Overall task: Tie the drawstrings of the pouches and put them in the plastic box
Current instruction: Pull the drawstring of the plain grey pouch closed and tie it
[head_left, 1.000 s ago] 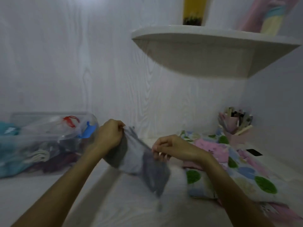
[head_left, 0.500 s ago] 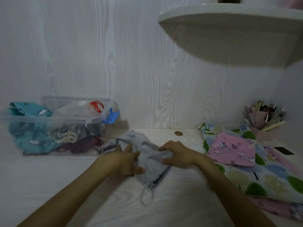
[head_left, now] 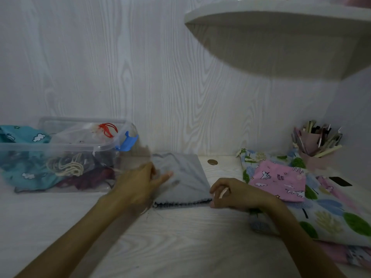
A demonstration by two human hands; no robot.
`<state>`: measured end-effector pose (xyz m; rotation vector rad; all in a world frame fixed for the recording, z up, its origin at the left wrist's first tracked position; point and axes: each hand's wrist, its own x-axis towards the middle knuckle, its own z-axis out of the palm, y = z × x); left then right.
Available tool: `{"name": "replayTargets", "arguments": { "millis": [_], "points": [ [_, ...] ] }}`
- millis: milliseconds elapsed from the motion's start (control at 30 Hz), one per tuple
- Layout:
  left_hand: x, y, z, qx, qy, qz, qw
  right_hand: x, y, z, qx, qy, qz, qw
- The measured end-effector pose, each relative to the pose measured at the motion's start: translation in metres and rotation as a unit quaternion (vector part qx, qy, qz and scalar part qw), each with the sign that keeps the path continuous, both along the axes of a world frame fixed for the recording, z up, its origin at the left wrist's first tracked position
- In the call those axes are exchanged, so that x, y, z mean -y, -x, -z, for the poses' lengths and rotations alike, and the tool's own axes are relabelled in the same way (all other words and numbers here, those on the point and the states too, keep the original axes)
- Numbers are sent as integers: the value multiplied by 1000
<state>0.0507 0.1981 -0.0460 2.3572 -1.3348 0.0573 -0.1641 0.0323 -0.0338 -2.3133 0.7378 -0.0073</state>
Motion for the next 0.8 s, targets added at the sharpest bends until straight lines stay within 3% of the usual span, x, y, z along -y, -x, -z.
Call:
{"name": "replayTargets", "arguments": {
  "millis": [100, 200, 300, 400, 467, 567, 700, 800],
  "points": [
    [-28, 11, 10, 88, -130, 2, 988, -11, -4, 8, -63, 120, 37, 990],
    [-35, 12, 20, 77, -124, 74, 987, -18, -11, 11, -124, 174, 9, 977],
    [-41, 7, 10, -89, -95, 133, 983, -20, -8, 3, -56, 81, -45, 994],
    [-42, -5, -7, -295, 34, 124, 947, -12, -4, -7, 135, -109, -11, 985],
    [-40, -15, -16, -389, 118, 83, 910, -3, -7, -11, 272, -244, 56, 929],
    [-29, -18, -19, -518, 271, 40, 810, 4, -17, -14, 407, -341, 132, 837],
    [-9, -8, 2, -598, 380, -41, 704, 3, -18, -11, 471, -399, 190, 763],
    [-3, -6, 9, -642, 432, -59, 630, 7, -10, -14, 531, -521, 194, 640]
  ]
}}
